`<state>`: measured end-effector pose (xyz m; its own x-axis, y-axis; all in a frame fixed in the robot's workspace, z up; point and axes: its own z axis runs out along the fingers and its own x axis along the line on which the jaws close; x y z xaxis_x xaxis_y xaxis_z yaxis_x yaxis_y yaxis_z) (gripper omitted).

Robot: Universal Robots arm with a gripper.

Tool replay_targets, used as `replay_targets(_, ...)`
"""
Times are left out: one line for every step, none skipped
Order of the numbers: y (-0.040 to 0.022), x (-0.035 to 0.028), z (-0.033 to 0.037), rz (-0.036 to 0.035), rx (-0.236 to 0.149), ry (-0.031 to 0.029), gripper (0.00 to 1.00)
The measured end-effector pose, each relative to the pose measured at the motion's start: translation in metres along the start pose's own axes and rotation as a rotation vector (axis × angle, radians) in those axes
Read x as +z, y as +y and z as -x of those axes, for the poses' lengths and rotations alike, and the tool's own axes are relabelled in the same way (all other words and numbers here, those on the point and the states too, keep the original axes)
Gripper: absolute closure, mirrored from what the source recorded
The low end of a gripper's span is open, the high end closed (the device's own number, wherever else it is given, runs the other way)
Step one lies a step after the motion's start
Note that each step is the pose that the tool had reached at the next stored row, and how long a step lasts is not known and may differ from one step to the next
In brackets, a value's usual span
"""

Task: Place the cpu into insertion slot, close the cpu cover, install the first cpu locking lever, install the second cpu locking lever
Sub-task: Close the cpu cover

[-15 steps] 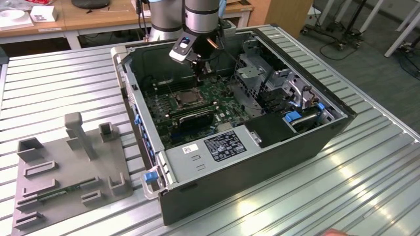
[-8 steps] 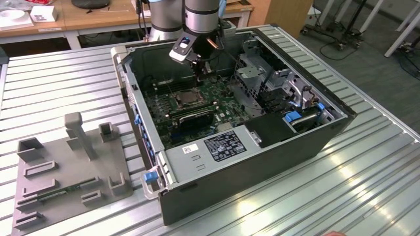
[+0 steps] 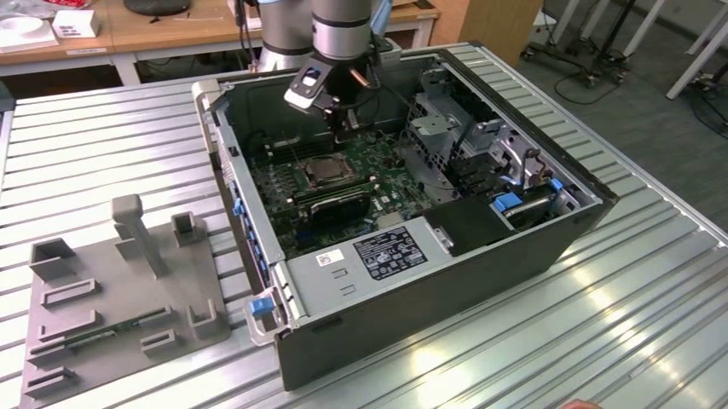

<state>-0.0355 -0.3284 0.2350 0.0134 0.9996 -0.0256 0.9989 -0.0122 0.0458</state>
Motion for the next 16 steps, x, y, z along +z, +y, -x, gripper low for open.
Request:
replay_targets(-0.0034, 0.0003, -0.0001, -0.0001, 0.0, -0.0001, 0.89)
replay_targets(-0.0067, 0.0007, -0.0002, 0.0, 0.0, 0.0, 0.89)
replay_targets(-0.0102, 0.0012, -0.0004, 0.0001, 0.0, 0.0001, 0.89)
replay_targets(-0.0139, 0.0016, -0.0006, 0.0001, 0.0, 0.0, 0.89)
replay_targets(-0.0177, 0.002, -0.0009, 0.0, 0.001, -0.0001, 0.89)
replay_targets(-0.0214, 0.0024, -0.0011, 0.0, 0.001, -0.0002, 0.89)
replay_targets(-0.0239, 0.0028, -0.0012, 0.0001, 0.002, -0.0005, 0.89)
replay_targets(-0.0252, 0.0031, -0.0012, -0.0001, 0.003, -0.0007, 0.89)
replay_targets(-0.026, 0.0033, -0.0012, -0.0001, 0.004, -0.0008, 0.89)
replay_targets(-0.0264, 0.0033, -0.0013, -0.0001, 0.004, -0.0008, 0.89)
replay_targets(-0.0264, 0.0033, -0.0013, -0.0002, 0.004, -0.0009, 0.89)
replay_targets(-0.0264, 0.0033, -0.0013, -0.0002, 0.004, -0.0009, 0.89)
replay_targets(-0.0267, 0.0033, -0.0013, -0.0001, 0.004, -0.0008, 0.89)
replay_targets(-0.0268, 0.0033, -0.0013, 0.0, 0.004, -0.0007, 0.89)
replay_targets(-0.0269, 0.0033, -0.0013, -0.0001, 0.004, -0.0008, 0.89)
replay_targets(-0.027, 0.0033, -0.0013, -0.0001, 0.004, -0.0007, 0.89)
